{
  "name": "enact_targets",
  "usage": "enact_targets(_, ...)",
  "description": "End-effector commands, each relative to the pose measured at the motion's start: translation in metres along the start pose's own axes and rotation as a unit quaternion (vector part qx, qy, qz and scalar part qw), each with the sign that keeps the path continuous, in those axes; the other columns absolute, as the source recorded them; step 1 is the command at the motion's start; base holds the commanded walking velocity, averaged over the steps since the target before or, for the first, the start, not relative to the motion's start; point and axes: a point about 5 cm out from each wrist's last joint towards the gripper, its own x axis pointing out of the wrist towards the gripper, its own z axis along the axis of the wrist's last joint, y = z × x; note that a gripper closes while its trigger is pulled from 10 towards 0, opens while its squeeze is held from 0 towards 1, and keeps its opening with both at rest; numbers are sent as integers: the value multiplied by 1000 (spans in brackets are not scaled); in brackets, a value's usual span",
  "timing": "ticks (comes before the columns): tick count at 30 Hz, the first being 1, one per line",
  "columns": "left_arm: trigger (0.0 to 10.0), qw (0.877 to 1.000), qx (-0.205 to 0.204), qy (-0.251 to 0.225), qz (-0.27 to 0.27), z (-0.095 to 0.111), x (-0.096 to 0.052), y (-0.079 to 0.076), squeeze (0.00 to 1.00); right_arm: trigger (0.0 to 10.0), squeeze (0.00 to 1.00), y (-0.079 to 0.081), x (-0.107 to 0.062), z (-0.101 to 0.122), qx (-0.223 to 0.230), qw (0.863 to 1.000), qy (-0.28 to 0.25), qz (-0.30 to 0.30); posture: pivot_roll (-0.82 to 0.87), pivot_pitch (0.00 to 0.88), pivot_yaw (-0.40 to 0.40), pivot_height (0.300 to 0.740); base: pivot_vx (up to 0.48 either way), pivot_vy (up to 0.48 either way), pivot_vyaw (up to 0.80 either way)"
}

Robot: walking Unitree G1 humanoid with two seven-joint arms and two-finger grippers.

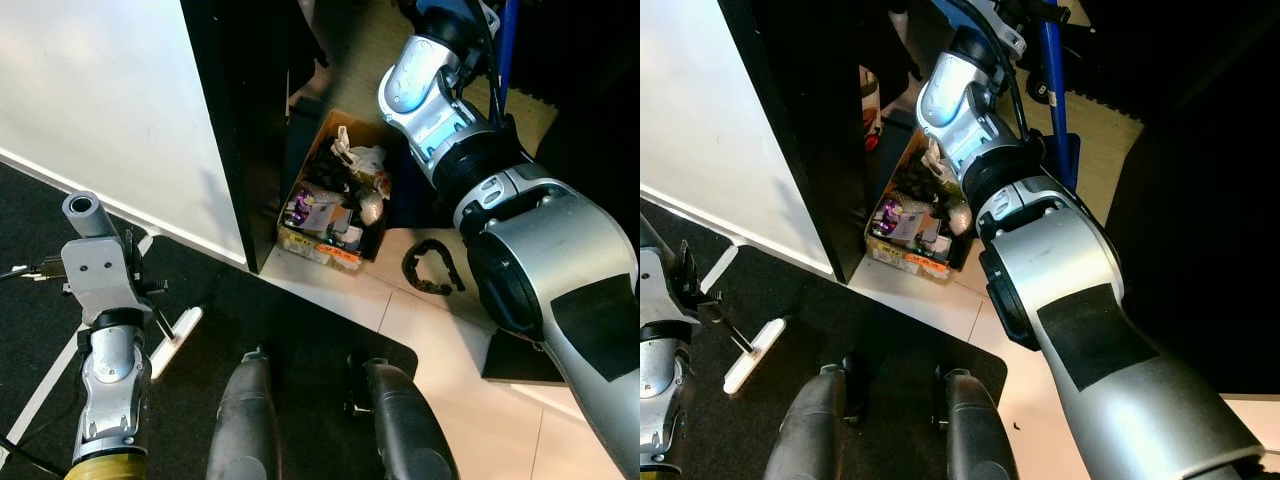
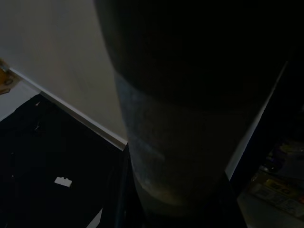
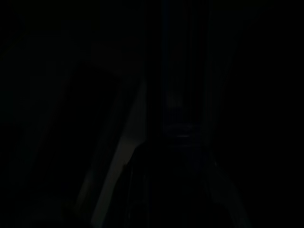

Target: Sweep floor

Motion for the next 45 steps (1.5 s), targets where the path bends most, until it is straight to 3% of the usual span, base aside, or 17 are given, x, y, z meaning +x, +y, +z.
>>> enact_targets(1,10000,1000,-2,3,3,-1,-4,-2,0,10000,0,2,6,15,14,999,-45,-6,111,243,-183,740,0,0,0)
enact_targets(12,10000,1000,-3,4,5,-1,-4,-4,0,10000,0,12,-2,34,24,996,-85,-6,113,247,-194,740,0,0,0)
enact_targets(13,10000,1000,-5,5,6,-2,-4,-5,0,10000,0,16,-6,45,31,993,-118,-5,113,249,-201,740,0,0,0)
enact_targets(15,10000,1000,-5,5,6,-2,-4,-5,0,10000,0,16,-6,45,31,993,-118,-5,113,249,-201,740,0,0,0)
enact_targets(24,10000,1000,-7,7,13,-4,-8,-3,0,10000,0,27,-31,71,72,972,-223,17,110,249,-209,740,0,0,0)
enact_targets(31,10000,1000,-7,7,13,-4,-8,-4,0,10000,0,28,-37,73,76,966,-247,20,110,248,-210,740,0,0,0)
enact_targets(35,10000,1000,-8,8,14,-4,-8,-3,0,10000,0,28,-43,75,68,953,-296,15,109,249,-212,740,0,0,0)
enact_targets(40,10000,1000,-8,9,14,-5,-8,-3,0,10000,0,27,-44,73,63,950,-305,14,109,248,-211,740,0,0,0)
enact_targets(45,10000,1000,-8,9,13,-5,-8,-5,0,10000,0,27,-47,73,49,936,-349,17,106,250,-211,740,0,0,0)
